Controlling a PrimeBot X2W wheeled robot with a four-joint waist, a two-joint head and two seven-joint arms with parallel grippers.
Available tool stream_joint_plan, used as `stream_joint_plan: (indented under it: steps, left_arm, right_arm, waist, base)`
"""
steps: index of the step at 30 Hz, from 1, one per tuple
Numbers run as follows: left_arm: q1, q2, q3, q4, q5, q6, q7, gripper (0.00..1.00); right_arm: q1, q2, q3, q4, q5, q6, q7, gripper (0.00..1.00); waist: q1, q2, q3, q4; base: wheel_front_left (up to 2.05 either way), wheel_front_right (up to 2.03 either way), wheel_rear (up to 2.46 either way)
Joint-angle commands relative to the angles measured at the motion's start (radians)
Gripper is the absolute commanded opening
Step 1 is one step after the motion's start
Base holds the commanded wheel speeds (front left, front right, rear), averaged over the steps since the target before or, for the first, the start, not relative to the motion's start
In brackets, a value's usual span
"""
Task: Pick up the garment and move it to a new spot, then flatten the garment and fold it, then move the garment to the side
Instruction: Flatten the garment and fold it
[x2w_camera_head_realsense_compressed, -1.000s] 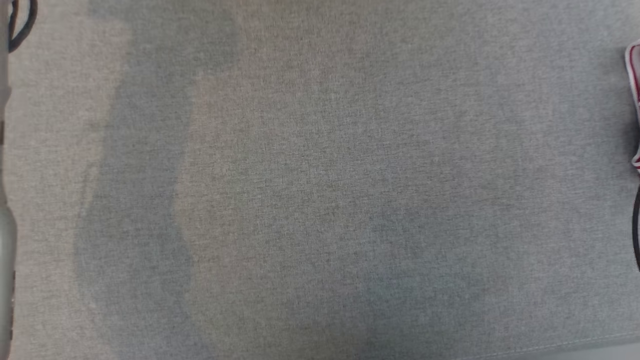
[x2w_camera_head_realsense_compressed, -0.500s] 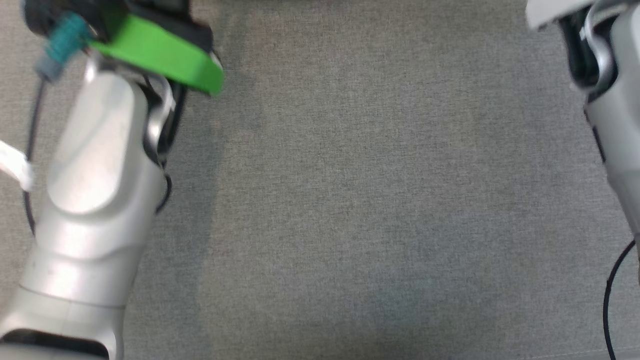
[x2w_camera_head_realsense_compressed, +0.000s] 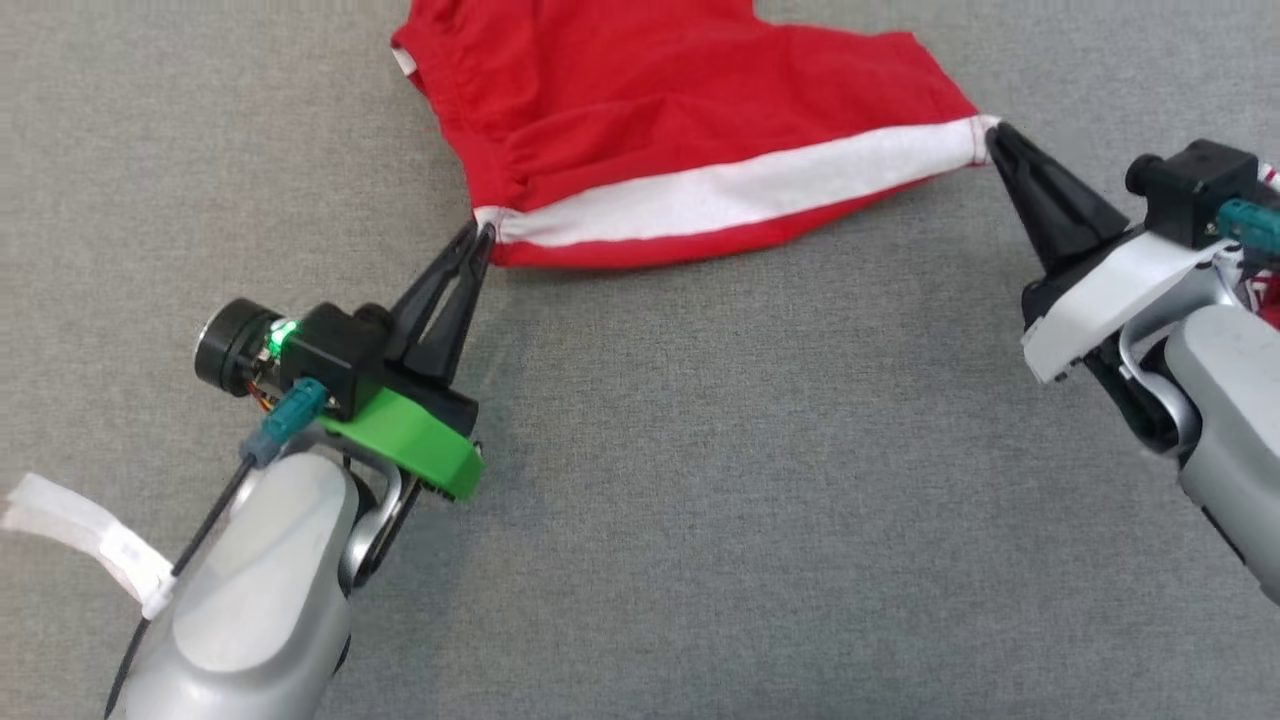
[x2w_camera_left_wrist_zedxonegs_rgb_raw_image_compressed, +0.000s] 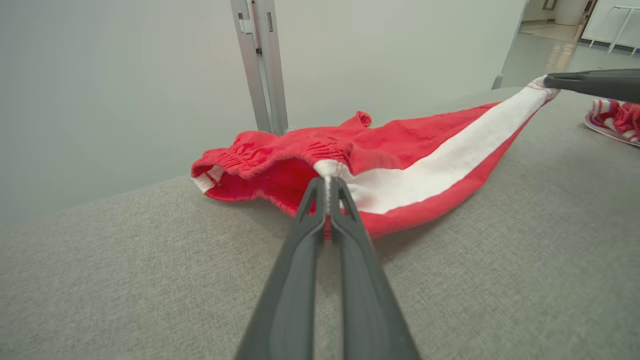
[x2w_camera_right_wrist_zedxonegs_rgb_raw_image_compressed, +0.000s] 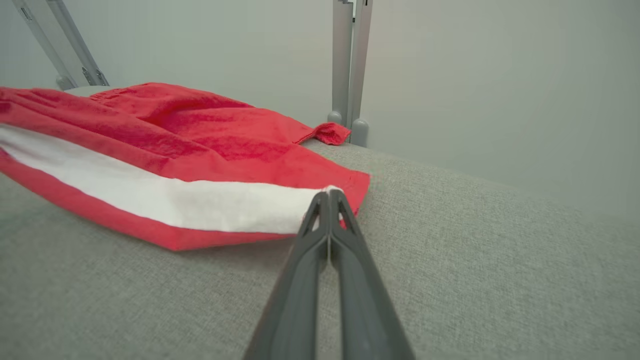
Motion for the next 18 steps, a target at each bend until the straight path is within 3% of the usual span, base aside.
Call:
stream_joint_plan:
  steps: [1, 10, 18]
  left_arm:
    - [0.032, 0.020, -0.008, -0.013, 0.015, 0.001, 0.000, 0.00]
    - [0.224, 0.098, -0.078, -0.082, -0.002, 0.001, 0.000, 0.00]
    - [0.394, 0.146, -0.086, -0.195, -0.008, 0.001, 0.000, 0.00]
  right_arm:
    - [0.028, -0.017, 0.025, -0.020, 0.038, -0.002, -0.004, 0.00]
    - [0.132, -0.205, 0.232, -0.158, 0.219, -0.002, 0.018, 0.00]
    - [0.212, -0.361, 0.314, -0.308, 0.310, -0.002, 0.056, 0.00]
  waist:
    - [0.0001, 0.0000, -0.068, 0.002]
    - [0.0001, 0.0000, -0.206, -0.014]
    - [0.0001, 0.0000, -0.263, -0.033]
  base:
    - [0.00, 0.00, 0.00]
    - [0.00, 0.00, 0.00]
    - [0.00, 0.00, 0.00]
